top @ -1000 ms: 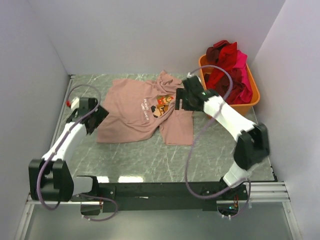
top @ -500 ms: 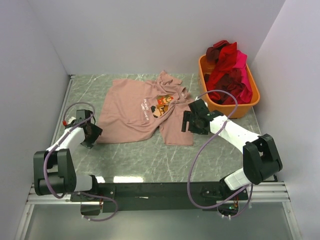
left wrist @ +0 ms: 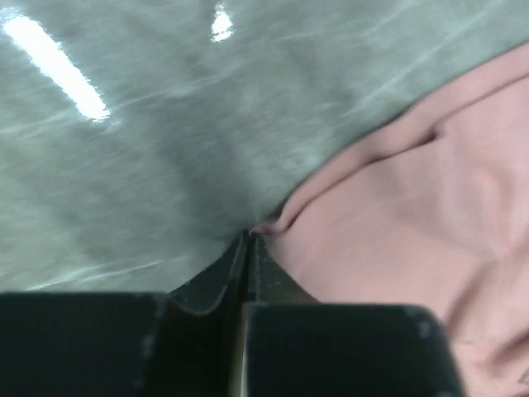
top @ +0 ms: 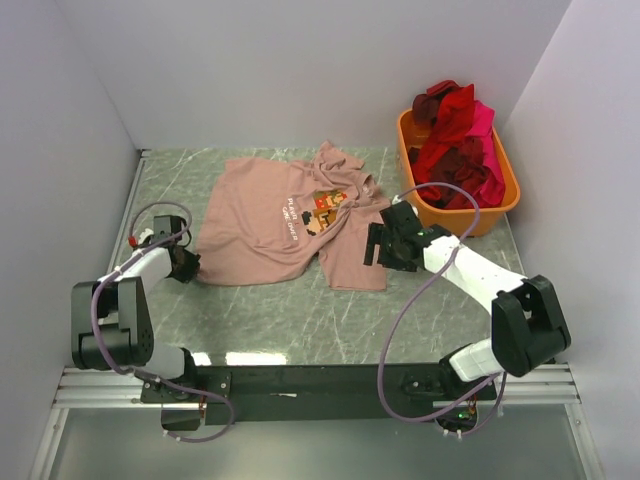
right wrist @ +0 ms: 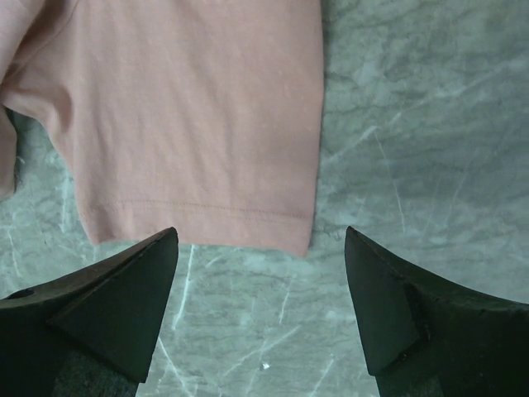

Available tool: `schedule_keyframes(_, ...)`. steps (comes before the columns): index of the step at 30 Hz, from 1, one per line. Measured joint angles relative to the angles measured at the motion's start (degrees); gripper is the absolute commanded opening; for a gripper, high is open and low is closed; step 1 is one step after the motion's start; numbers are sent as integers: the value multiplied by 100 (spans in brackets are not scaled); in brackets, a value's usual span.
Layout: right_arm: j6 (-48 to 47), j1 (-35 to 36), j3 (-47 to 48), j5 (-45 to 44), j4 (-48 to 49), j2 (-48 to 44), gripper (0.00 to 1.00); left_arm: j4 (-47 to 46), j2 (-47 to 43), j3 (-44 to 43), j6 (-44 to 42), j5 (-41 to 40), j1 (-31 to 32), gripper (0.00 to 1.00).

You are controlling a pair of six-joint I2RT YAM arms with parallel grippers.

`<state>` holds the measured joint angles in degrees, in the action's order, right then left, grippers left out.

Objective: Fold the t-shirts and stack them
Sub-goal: Flatten the tshirt out

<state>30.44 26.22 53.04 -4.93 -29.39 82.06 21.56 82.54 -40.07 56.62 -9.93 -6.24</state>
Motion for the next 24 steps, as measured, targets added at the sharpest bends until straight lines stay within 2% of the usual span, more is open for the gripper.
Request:
schedule_keyframes(9,129,0,-525,-146,-293,-393,88,-411,-66,127,-173,192,-7,1)
schedule_keyframes(15,278,0,-785,-149,-431,-374,86,-149,-546,365,-214,175,-4,1)
schedule_keyframes(24,402,149,-693,-129,-234,439,79,-68,-734,365,-201,175,7,1)
